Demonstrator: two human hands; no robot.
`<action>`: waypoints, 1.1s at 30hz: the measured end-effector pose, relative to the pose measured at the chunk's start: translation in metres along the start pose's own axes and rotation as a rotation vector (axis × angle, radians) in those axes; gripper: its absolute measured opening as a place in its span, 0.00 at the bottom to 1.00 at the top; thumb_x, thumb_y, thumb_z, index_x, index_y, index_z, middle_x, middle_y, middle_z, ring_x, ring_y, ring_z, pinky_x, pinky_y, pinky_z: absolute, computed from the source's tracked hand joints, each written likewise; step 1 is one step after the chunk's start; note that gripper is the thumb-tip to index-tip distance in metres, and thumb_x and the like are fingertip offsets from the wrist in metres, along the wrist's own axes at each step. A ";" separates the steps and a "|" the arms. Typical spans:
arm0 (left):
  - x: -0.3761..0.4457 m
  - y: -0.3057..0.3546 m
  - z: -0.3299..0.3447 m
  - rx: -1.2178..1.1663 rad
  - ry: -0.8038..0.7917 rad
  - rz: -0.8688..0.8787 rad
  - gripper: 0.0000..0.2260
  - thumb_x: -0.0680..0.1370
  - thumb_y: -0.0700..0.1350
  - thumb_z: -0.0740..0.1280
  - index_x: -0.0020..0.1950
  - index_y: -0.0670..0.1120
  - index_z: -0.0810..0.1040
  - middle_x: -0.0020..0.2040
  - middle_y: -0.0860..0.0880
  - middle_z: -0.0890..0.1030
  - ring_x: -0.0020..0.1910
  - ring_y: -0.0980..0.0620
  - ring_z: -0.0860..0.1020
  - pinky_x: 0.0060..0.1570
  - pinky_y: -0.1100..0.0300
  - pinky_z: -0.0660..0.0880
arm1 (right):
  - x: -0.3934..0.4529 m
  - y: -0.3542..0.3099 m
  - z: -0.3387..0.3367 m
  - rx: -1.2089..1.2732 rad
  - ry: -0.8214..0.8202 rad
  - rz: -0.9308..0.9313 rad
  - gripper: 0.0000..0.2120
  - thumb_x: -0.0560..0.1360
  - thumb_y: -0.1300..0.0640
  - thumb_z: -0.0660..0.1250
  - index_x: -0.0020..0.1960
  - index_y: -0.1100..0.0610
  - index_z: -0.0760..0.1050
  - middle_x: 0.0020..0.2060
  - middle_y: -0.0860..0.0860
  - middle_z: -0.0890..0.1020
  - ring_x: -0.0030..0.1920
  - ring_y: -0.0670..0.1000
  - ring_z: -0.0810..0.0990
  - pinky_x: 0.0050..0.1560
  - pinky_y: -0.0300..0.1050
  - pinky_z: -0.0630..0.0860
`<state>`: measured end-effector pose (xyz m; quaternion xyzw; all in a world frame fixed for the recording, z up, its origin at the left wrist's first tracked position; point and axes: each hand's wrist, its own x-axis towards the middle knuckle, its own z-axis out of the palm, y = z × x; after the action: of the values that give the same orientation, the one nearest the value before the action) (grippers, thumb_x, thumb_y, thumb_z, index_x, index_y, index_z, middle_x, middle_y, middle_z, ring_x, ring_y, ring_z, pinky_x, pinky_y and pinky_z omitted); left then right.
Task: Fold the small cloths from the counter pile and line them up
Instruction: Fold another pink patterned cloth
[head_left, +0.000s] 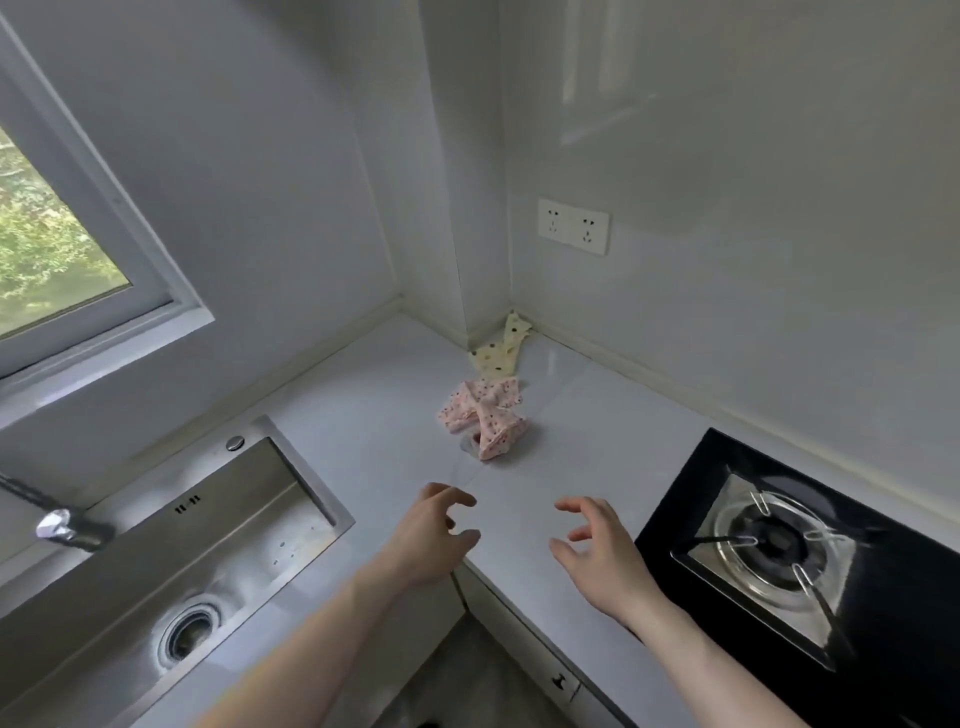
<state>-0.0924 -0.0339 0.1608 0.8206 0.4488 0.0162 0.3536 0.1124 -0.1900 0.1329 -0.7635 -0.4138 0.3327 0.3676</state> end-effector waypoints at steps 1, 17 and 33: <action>0.017 -0.004 -0.002 0.014 -0.028 0.016 0.19 0.79 0.53 0.70 0.69 0.55 0.75 0.67 0.56 0.67 0.56 0.56 0.78 0.56 0.62 0.76 | 0.004 0.001 0.003 -0.002 0.019 0.021 0.17 0.78 0.50 0.69 0.65 0.40 0.69 0.62 0.38 0.69 0.58 0.38 0.75 0.49 0.34 0.76; 0.221 -0.089 0.028 0.188 -0.265 0.284 0.31 0.76 0.53 0.70 0.79 0.59 0.66 0.83 0.52 0.49 0.79 0.44 0.59 0.75 0.53 0.63 | 0.114 0.016 0.096 -0.124 0.314 0.199 0.21 0.76 0.55 0.68 0.66 0.43 0.70 0.63 0.39 0.69 0.62 0.42 0.74 0.60 0.37 0.73; 0.246 -0.171 0.097 0.037 0.249 0.769 0.32 0.76 0.48 0.69 0.79 0.57 0.62 0.74 0.61 0.62 0.73 0.65 0.59 0.71 0.76 0.49 | 0.172 0.136 0.184 -0.674 0.503 -0.109 0.23 0.78 0.41 0.58 0.70 0.47 0.73 0.73 0.48 0.72 0.75 0.54 0.69 0.74 0.52 0.58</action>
<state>-0.0359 0.1541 -0.0851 0.9266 0.1488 0.2386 0.2496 0.0908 -0.0392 -0.1091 -0.8755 -0.4365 -0.0377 0.2038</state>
